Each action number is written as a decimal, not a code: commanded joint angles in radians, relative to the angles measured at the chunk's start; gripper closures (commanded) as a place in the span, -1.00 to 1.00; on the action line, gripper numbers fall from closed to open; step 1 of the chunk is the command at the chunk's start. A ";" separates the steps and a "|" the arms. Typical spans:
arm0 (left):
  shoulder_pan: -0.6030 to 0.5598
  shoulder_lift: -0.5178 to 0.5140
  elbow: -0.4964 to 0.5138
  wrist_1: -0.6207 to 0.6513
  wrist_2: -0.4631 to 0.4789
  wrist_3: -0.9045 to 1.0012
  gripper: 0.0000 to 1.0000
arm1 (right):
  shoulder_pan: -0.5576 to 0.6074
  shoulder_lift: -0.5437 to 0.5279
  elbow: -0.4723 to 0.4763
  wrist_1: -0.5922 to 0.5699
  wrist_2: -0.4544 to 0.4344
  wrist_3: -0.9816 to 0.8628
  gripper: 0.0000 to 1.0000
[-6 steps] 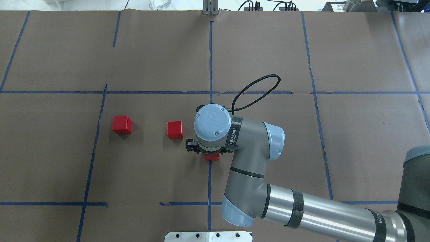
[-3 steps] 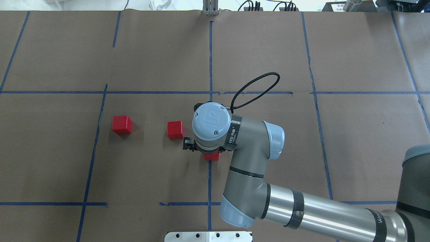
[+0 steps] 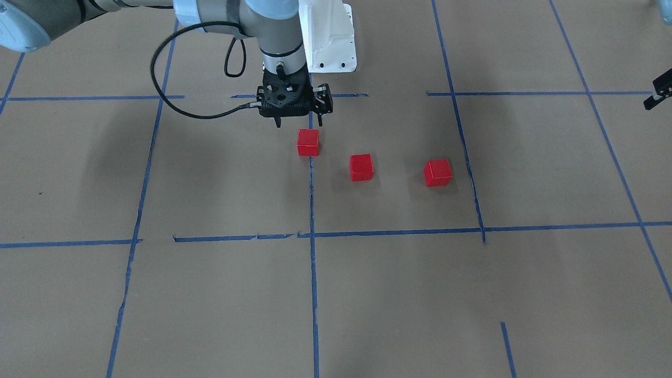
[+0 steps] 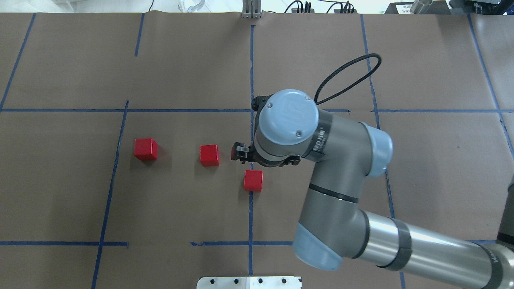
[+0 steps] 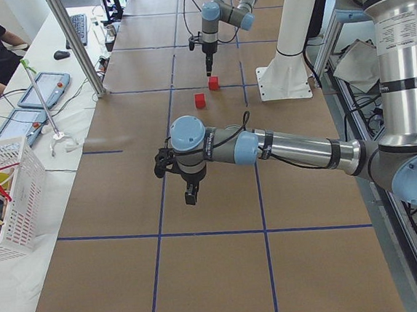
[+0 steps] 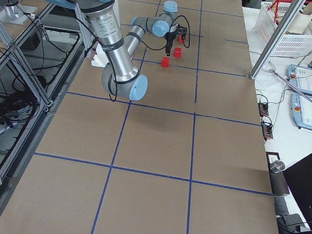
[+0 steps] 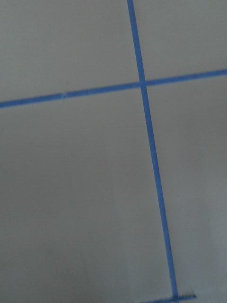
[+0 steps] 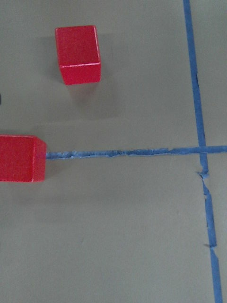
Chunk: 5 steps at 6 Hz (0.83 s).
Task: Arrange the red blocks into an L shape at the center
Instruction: 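Open the right gripper and lift away while the left arm reaches in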
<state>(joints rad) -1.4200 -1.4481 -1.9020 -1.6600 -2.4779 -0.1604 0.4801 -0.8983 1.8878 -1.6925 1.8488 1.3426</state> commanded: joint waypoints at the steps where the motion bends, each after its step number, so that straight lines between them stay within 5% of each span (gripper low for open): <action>1: 0.134 -0.021 -0.003 -0.203 -0.038 -0.268 -1.00 | 0.067 -0.156 0.185 -0.018 0.074 0.000 -1.00; 4: 0.494 -0.397 -0.008 -0.239 0.057 -0.819 -1.00 | 0.142 -0.319 0.283 -0.027 0.141 -0.139 -1.00; 5: 0.674 -0.461 -0.002 -0.231 0.241 -0.941 -1.00 | 0.164 -0.355 0.296 -0.027 0.142 -0.175 -1.00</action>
<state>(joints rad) -0.8988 -1.8222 -1.9077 -1.8964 -2.3764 -0.9568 0.6216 -1.2119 2.1670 -1.7191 1.9840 1.2193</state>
